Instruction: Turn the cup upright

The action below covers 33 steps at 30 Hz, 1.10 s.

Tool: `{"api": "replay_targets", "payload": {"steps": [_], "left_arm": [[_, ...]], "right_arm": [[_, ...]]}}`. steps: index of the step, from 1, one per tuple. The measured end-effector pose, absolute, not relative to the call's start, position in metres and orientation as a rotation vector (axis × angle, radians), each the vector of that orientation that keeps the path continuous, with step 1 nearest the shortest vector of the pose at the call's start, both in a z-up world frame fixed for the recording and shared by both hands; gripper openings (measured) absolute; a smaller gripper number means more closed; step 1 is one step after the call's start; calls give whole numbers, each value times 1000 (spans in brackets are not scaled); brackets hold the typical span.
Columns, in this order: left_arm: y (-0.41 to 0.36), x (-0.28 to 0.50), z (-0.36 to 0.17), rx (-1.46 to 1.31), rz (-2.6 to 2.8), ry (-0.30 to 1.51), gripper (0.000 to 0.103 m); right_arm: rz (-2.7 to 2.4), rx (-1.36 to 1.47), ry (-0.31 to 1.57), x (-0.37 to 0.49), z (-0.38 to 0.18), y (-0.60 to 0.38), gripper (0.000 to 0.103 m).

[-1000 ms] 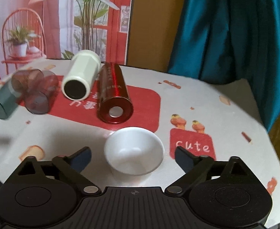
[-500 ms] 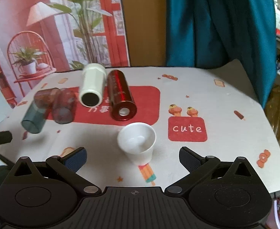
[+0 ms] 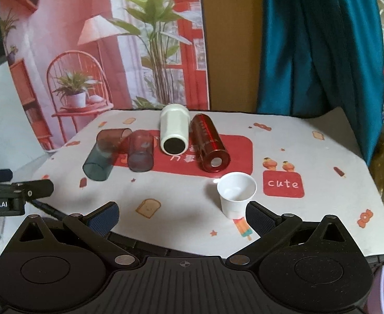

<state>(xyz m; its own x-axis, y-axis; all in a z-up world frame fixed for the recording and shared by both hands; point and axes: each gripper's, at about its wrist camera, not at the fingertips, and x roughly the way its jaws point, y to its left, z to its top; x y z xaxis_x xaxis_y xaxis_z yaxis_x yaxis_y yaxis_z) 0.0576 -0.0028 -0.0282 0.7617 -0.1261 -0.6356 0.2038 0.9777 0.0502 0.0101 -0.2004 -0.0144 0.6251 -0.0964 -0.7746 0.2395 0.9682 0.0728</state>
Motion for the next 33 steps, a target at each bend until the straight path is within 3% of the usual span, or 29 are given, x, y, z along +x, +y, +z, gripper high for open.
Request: {"api": "replay_targets", "payload": {"steps": [33], "left_arm": [[-1,32,-31,144,-147,645,103]], "right_arm": [[-246,146,860,-5,-16,-192,103]]}}
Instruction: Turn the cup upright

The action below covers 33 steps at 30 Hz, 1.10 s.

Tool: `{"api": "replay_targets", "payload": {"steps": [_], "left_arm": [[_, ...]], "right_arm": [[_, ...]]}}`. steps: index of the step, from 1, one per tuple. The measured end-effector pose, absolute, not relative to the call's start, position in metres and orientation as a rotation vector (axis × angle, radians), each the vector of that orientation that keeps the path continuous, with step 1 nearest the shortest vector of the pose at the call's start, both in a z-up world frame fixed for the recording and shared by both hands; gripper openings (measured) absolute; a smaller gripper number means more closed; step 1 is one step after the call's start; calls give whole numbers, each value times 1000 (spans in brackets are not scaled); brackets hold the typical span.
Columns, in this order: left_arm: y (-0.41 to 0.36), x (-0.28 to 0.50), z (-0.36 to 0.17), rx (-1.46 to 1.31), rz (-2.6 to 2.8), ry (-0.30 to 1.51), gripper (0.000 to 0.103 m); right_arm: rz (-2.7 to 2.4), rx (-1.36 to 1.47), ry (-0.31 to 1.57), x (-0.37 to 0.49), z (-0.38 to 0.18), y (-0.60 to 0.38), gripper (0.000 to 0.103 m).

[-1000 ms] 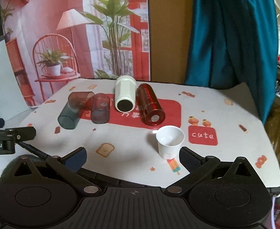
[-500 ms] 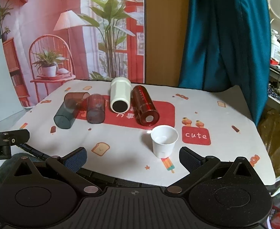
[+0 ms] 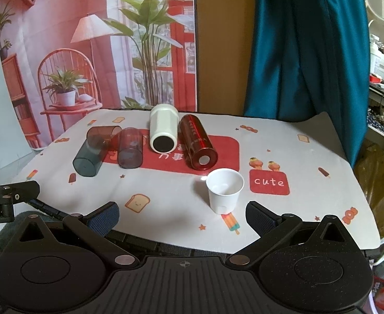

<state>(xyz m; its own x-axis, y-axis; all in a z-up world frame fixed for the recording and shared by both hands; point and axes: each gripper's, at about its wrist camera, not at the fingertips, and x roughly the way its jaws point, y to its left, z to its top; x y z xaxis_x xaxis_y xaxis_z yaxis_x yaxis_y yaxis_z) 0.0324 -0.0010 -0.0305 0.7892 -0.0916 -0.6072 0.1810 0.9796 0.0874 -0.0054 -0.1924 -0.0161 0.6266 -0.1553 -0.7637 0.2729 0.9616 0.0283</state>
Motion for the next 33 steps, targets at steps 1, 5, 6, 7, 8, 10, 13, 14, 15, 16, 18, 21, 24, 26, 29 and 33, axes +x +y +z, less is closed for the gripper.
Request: {"api": "replay_targets", "payload": {"steps": [1,5,6,7,8,10,13,14,15,16,18,21,24,26,29,33], "left_arm": [[-1,32,-31,144,-148,646,103],[1,33,-31,133,-146,652,103],[1,33,-31,130,-145,653,103],[2,33,-31,129,-143,654,103],[2,33,-31,128,-143,652,103],[2,32,-31,129,-141,649,103],[2,32,-31,127,-139,647,103],[2,32,-31,125,-139,647,103],[2,32,-31,123,-139,648,103],[2,32,-31,123,-140,650,103],[1,33,-32,125,-142,653,103],[2,33,-32,124,-142,654,103],[1,33,-33,125,-143,656,103],[2,33,-33,126,-143,657,103],[1,33,-33,125,-143,658,103],[1,33,-33,126,-143,657,103]], "right_arm": [[-247,147,860,-5,-16,-192,103],[-247,148,861,-5,-16,-193,103],[-248,149,861,-5,-16,-193,103],[-248,149,861,-5,-16,-193,103],[-248,150,862,-6,-17,-193,103],[-250,151,863,-6,-17,-192,103],[-255,149,865,-6,-18,-192,103],[-257,149,865,-7,-18,-192,103],[-259,151,865,-7,-19,-192,103],[-259,153,866,-7,-19,-192,103],[-261,155,868,-7,-19,-192,103],[-261,154,868,-7,-19,-192,103],[-261,157,869,-7,-19,-192,103],[-260,158,871,-7,-20,-192,103],[-261,159,870,-7,-20,-192,103],[-261,159,871,-7,-20,-192,103]]}}
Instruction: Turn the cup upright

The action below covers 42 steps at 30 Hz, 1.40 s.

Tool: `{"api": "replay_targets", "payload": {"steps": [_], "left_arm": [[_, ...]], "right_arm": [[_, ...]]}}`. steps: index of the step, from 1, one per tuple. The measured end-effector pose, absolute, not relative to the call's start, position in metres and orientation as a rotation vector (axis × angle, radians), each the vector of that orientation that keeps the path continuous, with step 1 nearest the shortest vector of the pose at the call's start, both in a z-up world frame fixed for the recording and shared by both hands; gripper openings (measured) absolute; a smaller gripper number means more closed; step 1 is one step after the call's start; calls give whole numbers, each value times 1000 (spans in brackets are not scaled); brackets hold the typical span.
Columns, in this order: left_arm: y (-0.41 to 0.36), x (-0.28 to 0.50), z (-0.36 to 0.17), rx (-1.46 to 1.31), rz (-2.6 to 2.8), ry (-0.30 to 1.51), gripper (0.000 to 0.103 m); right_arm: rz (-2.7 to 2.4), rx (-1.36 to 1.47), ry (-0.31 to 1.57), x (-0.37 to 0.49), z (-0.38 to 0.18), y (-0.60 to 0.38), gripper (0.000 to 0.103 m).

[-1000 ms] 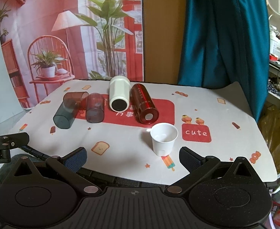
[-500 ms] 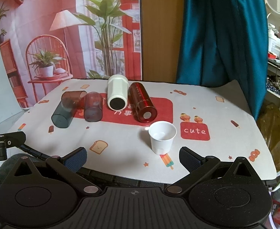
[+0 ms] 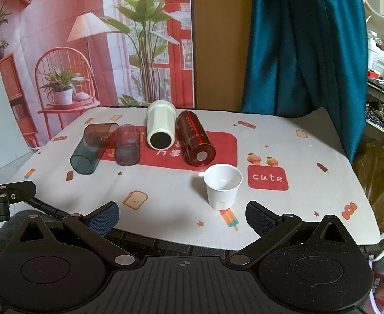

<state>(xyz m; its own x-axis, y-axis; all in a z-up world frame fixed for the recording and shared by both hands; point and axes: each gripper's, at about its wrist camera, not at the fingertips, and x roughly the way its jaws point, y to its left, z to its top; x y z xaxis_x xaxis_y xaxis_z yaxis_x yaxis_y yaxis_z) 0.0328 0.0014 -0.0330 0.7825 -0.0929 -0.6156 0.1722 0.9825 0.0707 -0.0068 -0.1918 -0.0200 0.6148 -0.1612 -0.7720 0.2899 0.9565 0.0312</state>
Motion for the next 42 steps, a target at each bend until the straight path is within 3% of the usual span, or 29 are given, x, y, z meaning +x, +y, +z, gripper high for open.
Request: {"api": "replay_targets", "payload": {"steps": [42], "left_arm": [[5,31,-36,113,-133,666,103]], "right_arm": [[-259,160,875,-9,-22,-191,103]]}}
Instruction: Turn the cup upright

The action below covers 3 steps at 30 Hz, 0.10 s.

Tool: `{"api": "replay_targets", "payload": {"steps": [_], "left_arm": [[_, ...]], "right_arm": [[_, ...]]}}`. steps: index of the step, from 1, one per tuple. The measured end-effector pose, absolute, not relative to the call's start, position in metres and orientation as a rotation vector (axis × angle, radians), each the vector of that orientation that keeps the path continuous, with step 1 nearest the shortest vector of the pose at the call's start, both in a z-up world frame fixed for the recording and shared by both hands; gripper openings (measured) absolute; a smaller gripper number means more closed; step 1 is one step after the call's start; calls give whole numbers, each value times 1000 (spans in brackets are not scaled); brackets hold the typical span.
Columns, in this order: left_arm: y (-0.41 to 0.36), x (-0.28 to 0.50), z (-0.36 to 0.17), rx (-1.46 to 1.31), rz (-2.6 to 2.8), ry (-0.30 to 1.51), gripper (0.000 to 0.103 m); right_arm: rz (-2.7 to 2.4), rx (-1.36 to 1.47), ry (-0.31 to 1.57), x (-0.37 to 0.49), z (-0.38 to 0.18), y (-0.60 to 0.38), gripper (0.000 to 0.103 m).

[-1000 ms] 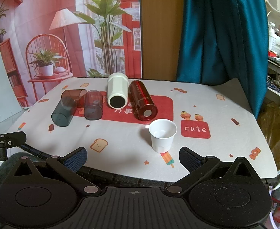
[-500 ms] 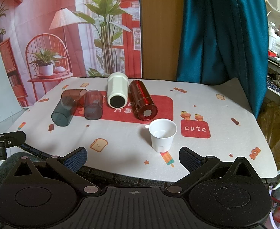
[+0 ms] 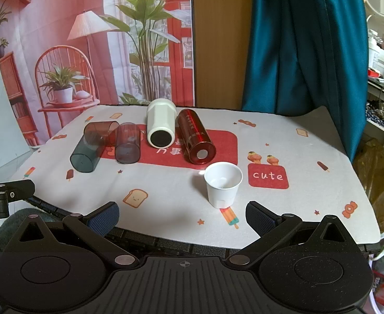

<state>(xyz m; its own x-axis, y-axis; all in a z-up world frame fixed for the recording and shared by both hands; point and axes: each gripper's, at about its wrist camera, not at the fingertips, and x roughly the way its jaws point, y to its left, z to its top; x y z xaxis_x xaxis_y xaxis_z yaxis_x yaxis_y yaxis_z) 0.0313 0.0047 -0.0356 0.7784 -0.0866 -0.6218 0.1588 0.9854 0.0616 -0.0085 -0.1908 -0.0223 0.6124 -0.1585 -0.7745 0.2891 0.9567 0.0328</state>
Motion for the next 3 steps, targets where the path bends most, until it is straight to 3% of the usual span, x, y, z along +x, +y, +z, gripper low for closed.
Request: {"api": "replay_targets", "payload": {"steps": [3], "left_arm": [[6,31,-35,110,-132,665,103]], "right_arm": [[-260,161,875,-8,-22,-191,103]]}}
